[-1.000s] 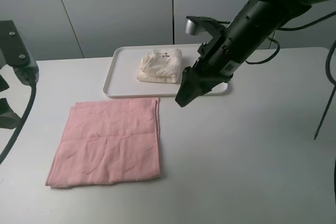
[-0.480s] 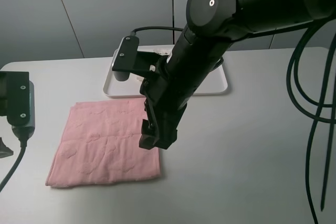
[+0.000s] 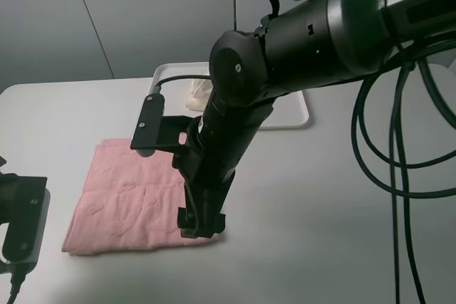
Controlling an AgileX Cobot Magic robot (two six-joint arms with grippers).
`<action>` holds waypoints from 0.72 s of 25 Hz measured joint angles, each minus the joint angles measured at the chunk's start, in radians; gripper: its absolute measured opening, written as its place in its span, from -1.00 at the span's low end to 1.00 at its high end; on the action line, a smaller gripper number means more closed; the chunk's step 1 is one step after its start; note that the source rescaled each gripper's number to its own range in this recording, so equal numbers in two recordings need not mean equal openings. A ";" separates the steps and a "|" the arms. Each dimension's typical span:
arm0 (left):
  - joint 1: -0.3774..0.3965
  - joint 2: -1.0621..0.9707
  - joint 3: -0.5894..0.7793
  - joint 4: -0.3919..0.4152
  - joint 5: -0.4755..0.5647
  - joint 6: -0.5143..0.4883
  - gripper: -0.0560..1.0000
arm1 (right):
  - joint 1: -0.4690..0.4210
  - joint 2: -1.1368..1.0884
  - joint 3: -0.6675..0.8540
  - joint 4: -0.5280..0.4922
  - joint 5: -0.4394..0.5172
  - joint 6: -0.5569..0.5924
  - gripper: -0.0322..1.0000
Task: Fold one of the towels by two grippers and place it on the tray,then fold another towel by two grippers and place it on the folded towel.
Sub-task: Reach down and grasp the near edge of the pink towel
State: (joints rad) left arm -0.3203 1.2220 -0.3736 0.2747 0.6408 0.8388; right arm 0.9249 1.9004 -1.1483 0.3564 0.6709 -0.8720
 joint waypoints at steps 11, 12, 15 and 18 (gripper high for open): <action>0.000 0.169 0.002 -0.027 -0.120 0.013 0.97 | 0.000 0.050 -0.053 -0.005 -0.009 0.020 1.00; 0.000 0.174 0.002 -0.042 -0.124 0.029 0.97 | 0.000 0.050 -0.053 -0.005 -0.009 0.020 1.00; -0.017 0.176 0.002 -0.069 -0.139 0.049 0.97 | 0.000 0.052 -0.055 -0.005 -0.019 0.020 1.00; -0.060 0.191 0.002 -0.080 -0.145 0.051 0.97 | 0.001 0.060 -0.055 -0.005 -0.027 0.020 1.00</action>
State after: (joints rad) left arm -0.3808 1.4127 -0.3712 0.1948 0.4961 0.8903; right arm 0.9262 1.9605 -1.2036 0.3519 0.6444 -0.8520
